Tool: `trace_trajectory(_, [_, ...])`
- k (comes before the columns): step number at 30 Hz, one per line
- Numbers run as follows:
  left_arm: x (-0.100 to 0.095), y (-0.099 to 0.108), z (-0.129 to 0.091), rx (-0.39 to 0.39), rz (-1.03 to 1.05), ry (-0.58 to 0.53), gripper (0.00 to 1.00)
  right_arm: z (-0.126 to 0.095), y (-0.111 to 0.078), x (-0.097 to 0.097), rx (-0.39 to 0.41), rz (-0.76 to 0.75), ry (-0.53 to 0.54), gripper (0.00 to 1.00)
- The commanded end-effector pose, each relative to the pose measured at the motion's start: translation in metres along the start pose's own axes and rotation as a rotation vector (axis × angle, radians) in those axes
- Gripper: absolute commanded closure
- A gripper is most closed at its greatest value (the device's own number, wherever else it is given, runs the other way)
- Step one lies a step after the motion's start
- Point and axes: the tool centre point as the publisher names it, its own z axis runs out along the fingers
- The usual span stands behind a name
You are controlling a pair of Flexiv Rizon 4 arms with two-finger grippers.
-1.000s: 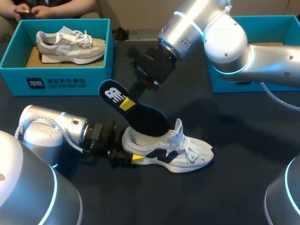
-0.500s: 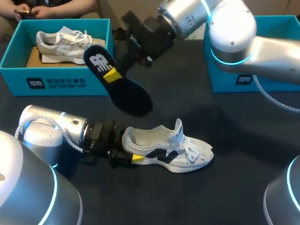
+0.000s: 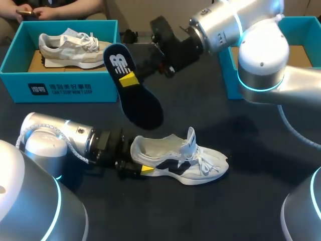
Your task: Take the shoe out of the shoebox, open the shoe tongue, remove and reinsert the insole, then place the shoe into the shoebox
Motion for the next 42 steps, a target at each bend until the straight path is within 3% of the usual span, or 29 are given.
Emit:
trace_trajectory(1, [-0.001, 0.0, 0.001, -0.003, -0.001, 0.0, 1.0, -0.024, 0.003, 0.031, -0.072, 0.072, -0.066, 1.0])
trace_trajectory(3, [-0.001, 0.0, 0.001, -0.003, -0.001, 0.0, 1.0, -0.03, 0.008, 0.045, -0.129, 0.04, -0.079, 1.0])
trace_trajectory(5, [-0.001, 0.0, 0.001, -0.003, -0.001, 0.0, 1.0, -0.038, 0.01, 0.058, -0.259, -0.005, -0.064, 1.0])
trace_trajectory(20, [-0.001, 0.0, 0.001, -0.003, -0.001, 0.0, 1.0, -0.038, 0.01, 0.058, -0.259, -0.005, -0.064, 1.0])
trace_trajectory(28, [-0.001, 0.0, 0.001, -0.003, -0.001, 0.0, 1.0, -0.074, 0.012, 0.105, -0.284, 0.077, -0.189, 1.0])
trace_trajectory(34, [-0.001, 0.0, 0.001, -0.003, -0.001, 0.0, 1.0, -0.094, 0.009, 0.13, -0.329, 0.117, -0.181, 1.0])
trace_trajectory(42, [-0.001, 0.0, 0.001, -0.003, -0.001, 0.0, 1.0, -0.094, 0.009, 0.13, -0.329, 0.117, -0.181, 1.0])
